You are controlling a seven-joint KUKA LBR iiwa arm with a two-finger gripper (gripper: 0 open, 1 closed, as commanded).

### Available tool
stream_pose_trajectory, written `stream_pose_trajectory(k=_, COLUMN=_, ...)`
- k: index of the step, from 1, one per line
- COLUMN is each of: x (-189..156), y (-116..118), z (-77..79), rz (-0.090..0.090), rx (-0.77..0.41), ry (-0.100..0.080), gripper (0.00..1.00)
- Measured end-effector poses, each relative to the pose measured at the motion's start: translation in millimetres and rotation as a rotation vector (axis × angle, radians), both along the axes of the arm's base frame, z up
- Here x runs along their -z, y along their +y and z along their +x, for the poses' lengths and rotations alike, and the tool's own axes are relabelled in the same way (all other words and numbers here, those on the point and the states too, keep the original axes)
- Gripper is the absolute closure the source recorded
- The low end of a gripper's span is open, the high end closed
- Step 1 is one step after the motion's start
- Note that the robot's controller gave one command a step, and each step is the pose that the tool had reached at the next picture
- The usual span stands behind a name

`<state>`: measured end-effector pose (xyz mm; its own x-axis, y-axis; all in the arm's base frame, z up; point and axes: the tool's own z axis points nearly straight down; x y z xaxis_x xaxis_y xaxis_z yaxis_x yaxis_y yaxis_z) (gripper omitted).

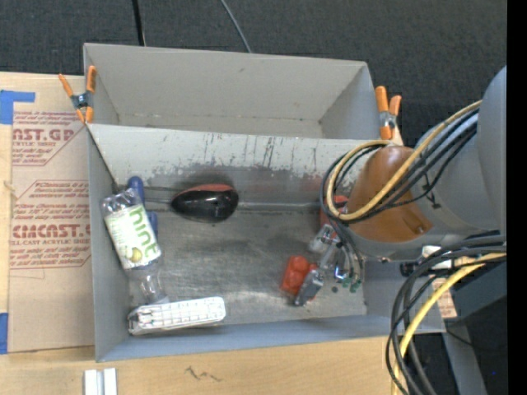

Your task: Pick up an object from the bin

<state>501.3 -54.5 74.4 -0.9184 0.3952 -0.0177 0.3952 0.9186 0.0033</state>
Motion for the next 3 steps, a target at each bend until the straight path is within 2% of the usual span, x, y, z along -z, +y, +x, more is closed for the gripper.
stream_pose_trajectory(k=1, x=2.6, y=-4.3, z=7.0, rz=0.008, rx=0.027, ry=0.021, gripper=1.0)
stream_pose_trajectory(k=3, x=2.6, y=-4.3, z=7.0, rz=0.008, rx=0.027, ry=0.021, gripper=1.0)
